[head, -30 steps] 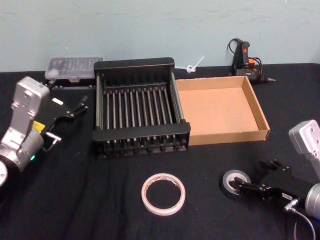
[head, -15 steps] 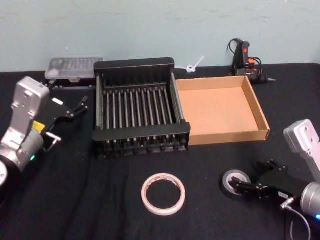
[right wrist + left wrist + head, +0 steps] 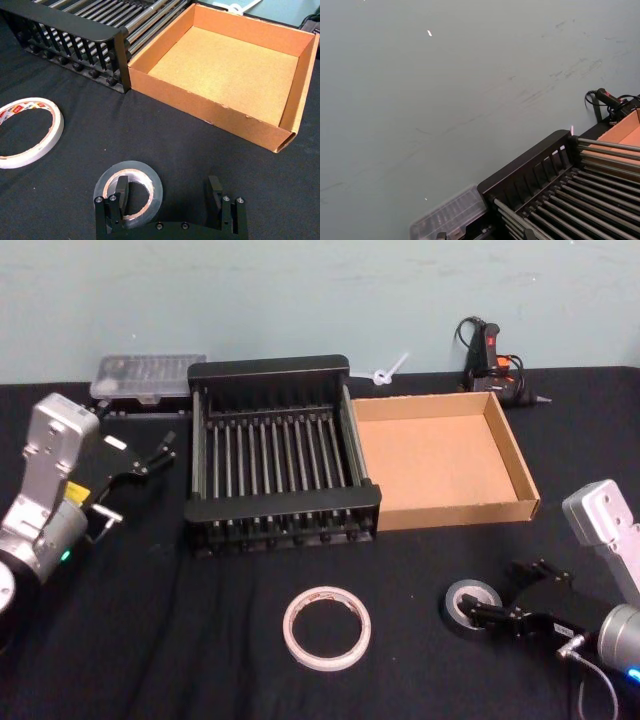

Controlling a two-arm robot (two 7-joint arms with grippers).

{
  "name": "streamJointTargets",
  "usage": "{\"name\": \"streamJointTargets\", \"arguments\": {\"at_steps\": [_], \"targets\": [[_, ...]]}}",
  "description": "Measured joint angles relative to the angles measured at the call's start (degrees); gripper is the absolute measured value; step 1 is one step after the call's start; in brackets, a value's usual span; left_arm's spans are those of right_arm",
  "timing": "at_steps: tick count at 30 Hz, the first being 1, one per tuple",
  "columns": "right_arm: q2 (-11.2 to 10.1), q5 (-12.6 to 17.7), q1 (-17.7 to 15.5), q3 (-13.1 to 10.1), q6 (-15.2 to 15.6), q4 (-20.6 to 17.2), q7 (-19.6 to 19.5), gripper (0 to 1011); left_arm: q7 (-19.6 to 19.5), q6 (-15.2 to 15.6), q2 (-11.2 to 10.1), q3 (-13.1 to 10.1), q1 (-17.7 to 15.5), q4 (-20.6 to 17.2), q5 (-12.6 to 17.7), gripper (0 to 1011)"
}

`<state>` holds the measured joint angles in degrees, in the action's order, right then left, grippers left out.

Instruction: Pick up the white tape and place it into the black box , Pick up the silver tape and place it into the brown box.

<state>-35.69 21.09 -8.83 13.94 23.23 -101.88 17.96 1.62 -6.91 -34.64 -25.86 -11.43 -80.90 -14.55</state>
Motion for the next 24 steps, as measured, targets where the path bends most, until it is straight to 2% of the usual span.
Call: {"name": "streamJointTargets", "arguments": {"at_steps": [3,8,17,18,21,22,24], "targets": [[-0.01,0.05,-0.01,0.0,-0.01,0.0,-0.01,1000,0.0,0.0,0.0,0.0,0.0,0.0,0.0,1001],[-0.04,0.12,-0.03,-0.02,-0.03,0.0,-0.01,924,0.0,0.0,0.0,0.0,0.0,0.0,0.0,1001],[-0.08,0.26,-0.06,-0.06,-0.04,-0.04,-0.01,678,0.0,0.0,0.0,0.0,0.0,0.0,0.0,1001],[-0.08,0.26,-0.06,-0.06,-0.04,-0.05,-0.01,621,0.0,0.0,0.0,0.0,0.0,0.0,0.0,1001],[-0.09,0.28,-0.06,-0.07,-0.04,-0.06,-0.01,563,0.0,0.0,0.0,0.0,0.0,0.0,0.0,1001],[-0.09,0.29,-0.06,-0.06,-0.04,-0.06,-0.01,492,0.0,0.0,0.0,0.0,0.0,0.0,0.0,1001],[-0.09,0.3,-0.06,-0.06,-0.04,-0.06,-0.01,431,0.0,0.0,0.0,0.0,0.0,0.0,0.0,1001]]}}
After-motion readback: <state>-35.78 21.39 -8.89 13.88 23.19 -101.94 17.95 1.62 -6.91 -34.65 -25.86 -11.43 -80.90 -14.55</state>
